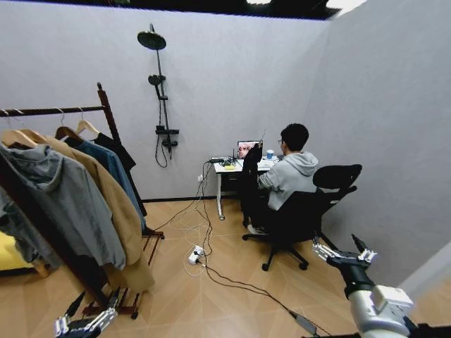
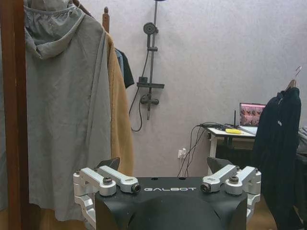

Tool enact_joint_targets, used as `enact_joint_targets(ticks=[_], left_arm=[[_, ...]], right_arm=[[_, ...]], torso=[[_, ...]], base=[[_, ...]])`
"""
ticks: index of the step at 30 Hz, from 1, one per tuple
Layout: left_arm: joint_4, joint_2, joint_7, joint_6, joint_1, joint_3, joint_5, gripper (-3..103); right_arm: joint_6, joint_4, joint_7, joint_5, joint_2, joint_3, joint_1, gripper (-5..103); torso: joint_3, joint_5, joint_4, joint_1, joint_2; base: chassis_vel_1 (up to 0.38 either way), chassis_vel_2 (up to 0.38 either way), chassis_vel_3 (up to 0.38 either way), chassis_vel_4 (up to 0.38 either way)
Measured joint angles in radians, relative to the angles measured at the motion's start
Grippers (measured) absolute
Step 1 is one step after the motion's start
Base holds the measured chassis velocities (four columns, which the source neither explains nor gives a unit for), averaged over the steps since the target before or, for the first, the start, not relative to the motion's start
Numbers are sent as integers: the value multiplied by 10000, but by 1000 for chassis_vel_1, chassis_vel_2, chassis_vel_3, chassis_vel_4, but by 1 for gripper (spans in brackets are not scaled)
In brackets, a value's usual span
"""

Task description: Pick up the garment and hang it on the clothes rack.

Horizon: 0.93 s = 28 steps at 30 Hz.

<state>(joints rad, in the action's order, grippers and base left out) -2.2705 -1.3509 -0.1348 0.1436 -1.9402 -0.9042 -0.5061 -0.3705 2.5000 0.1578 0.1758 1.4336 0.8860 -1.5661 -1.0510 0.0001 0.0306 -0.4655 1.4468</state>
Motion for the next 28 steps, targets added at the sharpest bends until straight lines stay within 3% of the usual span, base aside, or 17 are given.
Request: enact_joint_targets(ticks=[12, 28], left_arm=[[0, 0, 0, 0, 0, 0, 1, 100], [0, 0, 0, 0, -1, 0, 0, 100]], right_arm=[[270, 0, -166, 553, -101, 101, 196, 100], [383, -754, -498, 367, -222, -237, 291, 100]], torso=[[1, -1, 0, 1, 0], [1, 0, 0, 1, 0]], base=[[107, -113, -110, 121], [115, -118, -119, 118]])
